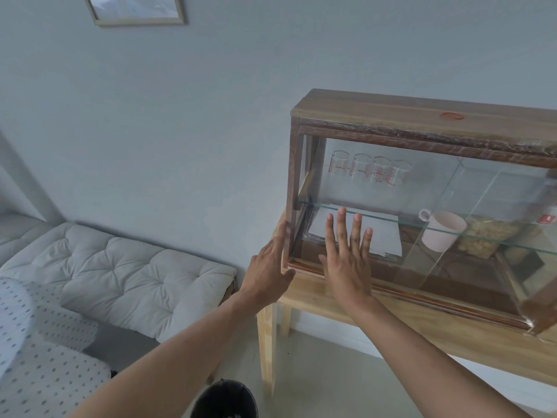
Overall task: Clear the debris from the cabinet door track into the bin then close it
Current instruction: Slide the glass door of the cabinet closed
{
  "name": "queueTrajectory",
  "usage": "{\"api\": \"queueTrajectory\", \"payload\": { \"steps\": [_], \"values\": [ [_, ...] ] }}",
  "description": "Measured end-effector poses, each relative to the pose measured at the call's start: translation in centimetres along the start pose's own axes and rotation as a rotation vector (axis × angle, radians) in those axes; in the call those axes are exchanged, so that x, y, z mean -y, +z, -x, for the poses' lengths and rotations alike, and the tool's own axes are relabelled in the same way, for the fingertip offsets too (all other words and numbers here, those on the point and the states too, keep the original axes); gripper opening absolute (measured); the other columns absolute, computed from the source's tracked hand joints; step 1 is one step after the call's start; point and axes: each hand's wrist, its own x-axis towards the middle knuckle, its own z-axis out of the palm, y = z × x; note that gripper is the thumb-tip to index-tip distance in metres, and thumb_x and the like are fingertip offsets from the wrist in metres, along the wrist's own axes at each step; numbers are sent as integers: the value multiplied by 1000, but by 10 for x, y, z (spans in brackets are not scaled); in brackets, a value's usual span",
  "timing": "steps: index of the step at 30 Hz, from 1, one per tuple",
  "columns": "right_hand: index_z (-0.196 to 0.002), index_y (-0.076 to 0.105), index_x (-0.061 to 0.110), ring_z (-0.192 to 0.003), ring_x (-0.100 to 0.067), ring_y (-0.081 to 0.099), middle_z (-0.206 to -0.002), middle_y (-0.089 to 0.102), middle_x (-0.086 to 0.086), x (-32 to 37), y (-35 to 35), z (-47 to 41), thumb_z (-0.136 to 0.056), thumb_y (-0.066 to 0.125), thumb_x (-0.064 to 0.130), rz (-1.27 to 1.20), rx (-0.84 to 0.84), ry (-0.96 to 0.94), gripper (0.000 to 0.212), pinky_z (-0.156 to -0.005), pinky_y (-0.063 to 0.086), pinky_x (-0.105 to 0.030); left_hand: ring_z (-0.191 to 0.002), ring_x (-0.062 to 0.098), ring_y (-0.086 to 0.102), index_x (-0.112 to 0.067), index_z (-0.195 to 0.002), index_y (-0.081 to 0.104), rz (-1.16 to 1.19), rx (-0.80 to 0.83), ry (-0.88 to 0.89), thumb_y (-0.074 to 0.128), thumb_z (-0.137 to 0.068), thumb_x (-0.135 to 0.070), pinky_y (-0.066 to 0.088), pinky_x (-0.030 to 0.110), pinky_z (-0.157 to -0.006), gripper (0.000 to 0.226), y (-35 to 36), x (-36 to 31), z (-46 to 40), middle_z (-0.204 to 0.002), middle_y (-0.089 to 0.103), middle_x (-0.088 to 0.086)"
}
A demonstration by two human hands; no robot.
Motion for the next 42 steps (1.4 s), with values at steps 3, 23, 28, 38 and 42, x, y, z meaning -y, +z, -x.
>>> {"api": "queueTrajectory", "payload": {
  "steps": [3, 23, 28, 38, 42],
  "values": [
    [-175, -4, 12, -166, -46, -15, -183, -11, -15, 4, 1, -2, -97, 79, 25, 0, 9, -10, 115, -135, 8, -68, -148, 31, 42, -49, -159, -26, 0, 1, -10, 76, -92, -21, 40, 54, -114, 124, 0, -1, 1, -171, 32, -3],
    [-169, -26, 14, -163, -39, -33, -177, -38, -5, 29, -3, -13, -103, 71, 17, 30, 138, -25, 117, -133, -14, -61, -138, 35, 53, -43, -161, -23, -80, 40, -65, 78, -90, -20, 46, 50, -106, 126, -5, -2, 2, -164, 45, 4],
    [-169, -23, 15, -164, -39, -28, -179, -30, -6, 29, -21, -10, -108, 62, 25, -24, 188, -56, 106, -135, -10, -61, -148, 31, 41, -38, -162, -24, -139, 109, -73, 79, -89, -24, 43, 51, -111, 126, -10, -7, 3, -169, 34, 3],
    [-175, 2, 19, -172, -30, -9, -184, -14, -9, 4, -82, 10, -113, 48, 33, -56, 345, -45, 78, -138, 12, -56, -162, 33, -1, -25, -165, -17, -307, 174, -73, 73, -96, -39, 24, 62, -122, 115, -27, -45, 10, -177, -12, 3],
    [-175, 13, 20, -172, -32, 0, -185, -3, -10, -12, -107, 30, -113, 45, 36, -37, 387, 81, 71, -137, 18, -56, -161, 33, -8, -27, -165, -19, -325, 220, -17, 68, -97, -49, 16, 64, -124, 113, -39, -63, 15, -176, -17, 2]
  ]
}}
